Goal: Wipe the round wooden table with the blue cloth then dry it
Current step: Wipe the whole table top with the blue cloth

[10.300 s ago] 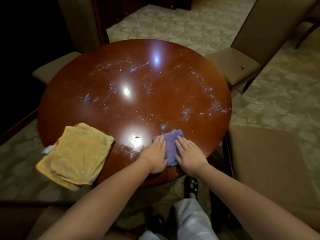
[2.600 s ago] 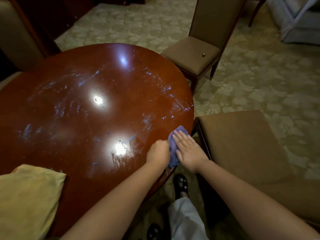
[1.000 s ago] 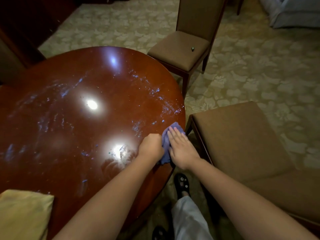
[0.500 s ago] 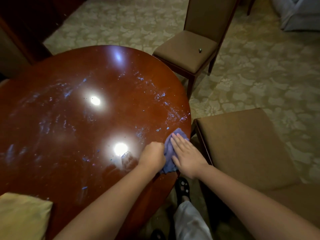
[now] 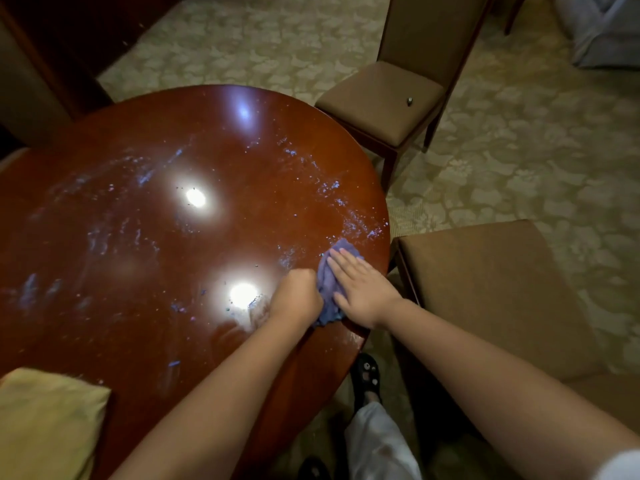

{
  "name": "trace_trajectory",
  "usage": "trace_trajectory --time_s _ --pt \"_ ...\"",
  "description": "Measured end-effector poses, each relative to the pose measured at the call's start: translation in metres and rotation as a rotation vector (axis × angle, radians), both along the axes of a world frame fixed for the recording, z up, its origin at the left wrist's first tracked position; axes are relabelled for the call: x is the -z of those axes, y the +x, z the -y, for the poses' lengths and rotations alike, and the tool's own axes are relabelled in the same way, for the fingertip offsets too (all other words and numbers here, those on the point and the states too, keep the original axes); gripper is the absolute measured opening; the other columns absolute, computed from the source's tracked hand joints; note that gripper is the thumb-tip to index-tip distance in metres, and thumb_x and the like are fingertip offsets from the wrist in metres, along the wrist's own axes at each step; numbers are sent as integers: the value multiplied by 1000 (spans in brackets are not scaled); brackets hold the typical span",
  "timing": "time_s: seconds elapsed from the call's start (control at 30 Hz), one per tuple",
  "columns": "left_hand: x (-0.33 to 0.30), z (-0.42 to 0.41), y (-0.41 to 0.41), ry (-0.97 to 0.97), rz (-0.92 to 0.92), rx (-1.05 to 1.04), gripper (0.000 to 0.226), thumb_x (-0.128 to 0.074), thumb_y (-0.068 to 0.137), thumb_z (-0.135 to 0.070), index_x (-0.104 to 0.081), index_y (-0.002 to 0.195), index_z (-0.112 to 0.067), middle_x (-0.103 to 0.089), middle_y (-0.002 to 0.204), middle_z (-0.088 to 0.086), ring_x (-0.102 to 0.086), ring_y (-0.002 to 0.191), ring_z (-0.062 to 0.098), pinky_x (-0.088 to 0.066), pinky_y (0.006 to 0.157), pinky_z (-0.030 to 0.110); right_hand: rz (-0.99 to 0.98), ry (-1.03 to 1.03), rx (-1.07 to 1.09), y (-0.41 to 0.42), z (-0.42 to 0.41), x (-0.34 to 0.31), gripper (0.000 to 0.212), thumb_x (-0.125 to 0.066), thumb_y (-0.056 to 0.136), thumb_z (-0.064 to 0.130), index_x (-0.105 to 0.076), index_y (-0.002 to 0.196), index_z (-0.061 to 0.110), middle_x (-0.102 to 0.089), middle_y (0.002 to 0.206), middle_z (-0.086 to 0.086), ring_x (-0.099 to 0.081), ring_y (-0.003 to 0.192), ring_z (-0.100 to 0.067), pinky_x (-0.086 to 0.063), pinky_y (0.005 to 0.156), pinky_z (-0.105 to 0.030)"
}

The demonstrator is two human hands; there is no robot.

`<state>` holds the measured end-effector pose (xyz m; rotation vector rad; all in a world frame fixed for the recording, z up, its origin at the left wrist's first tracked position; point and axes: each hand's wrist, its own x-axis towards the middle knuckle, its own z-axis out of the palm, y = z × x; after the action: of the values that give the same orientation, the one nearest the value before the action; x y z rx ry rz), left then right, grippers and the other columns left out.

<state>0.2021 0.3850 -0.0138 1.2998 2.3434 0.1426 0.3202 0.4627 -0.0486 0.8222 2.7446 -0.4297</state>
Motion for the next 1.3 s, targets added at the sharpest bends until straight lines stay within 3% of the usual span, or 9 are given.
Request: trace_trajectory --time_s 0.1,0.27,0.47,0.57,0.7,0.87,1.03,1.2,1.3 --pt "0 1 -12 11 -9 -25 17 -52 88 -13 -63 87 -1 -65 97 24 -61 97 39 -46 73 37 -14 -12 3 -9 3 3 64 -17 102 41 6 152 8 15 159 -5 14 147 -16 12 116 -29" --pt "2 18 -6 -82 -74 100 18 -53 88 -11 -65 100 -6 -64 103 18 -62 100 35 -49 76 36 -36 -21 -25 26 38 8 90 11 76 59 8 152 11 28 147 4 23 141 -10 17 111 -25" --pt "-4 4 -28 10 -46 -71 19 -53 88 -12 -67 94 0 -65 101 26 -62 99 40 -50 76 39 43 -16 25 -31 6 3 63 -19 104 37 7 152 8 15 159 -6 15 147 -17 8 118 -32" --pt "-6 12 -20 -44 -42 16 17 -53 88 -10 -65 94 0 -65 101 25 -62 98 40 -50 76 39 15 -27 42 -12 30 3 63 -13 102 41 7 152 8 15 159 -7 16 146 -18 11 116 -32" --pt "-7 30 -3 -121 -99 101 20 -51 89 -8 -64 103 -2 -64 107 20 -62 103 36 -50 80 38 -10 -3 28 17 56 11 89 16 74 55 9 151 10 15 159 -6 25 139 -12 18 111 -28" --pt "-10 19 -1 -56 -61 26 21 -49 93 -14 -64 100 0 -66 105 22 -63 101 38 -50 80 39 71 -21 60 -4 34 4 64 -15 102 42 11 151 9 18 159 -7 18 146 -17 12 116 -32" --pt "-12 24 10 -79 8 47 14 -53 89 -5 -64 95 1 -65 101 21 -63 96 36 -49 73 38 55 -21 59 25 56 8 89 9 79 62 12 151 9 20 158 -7 26 141 -15 16 113 -30" --pt "-13 10 8 -30 87 0 12 -58 85 -5 -67 92 0 -67 95 21 -64 92 35 -49 75 37 99 -27 62 14 24 2 70 -12 100 50 13 150 10 20 158 -6 19 145 -16 11 117 -33" --pt "-10 15 15 -35 122 17 7 -61 83 -6 -67 85 -3 -68 92 19 -64 90 33 -46 70 34 67 -21 62 36 35 6 85 5 85 66 16 150 12 22 158 -5 28 139 -12 15 115 -31"
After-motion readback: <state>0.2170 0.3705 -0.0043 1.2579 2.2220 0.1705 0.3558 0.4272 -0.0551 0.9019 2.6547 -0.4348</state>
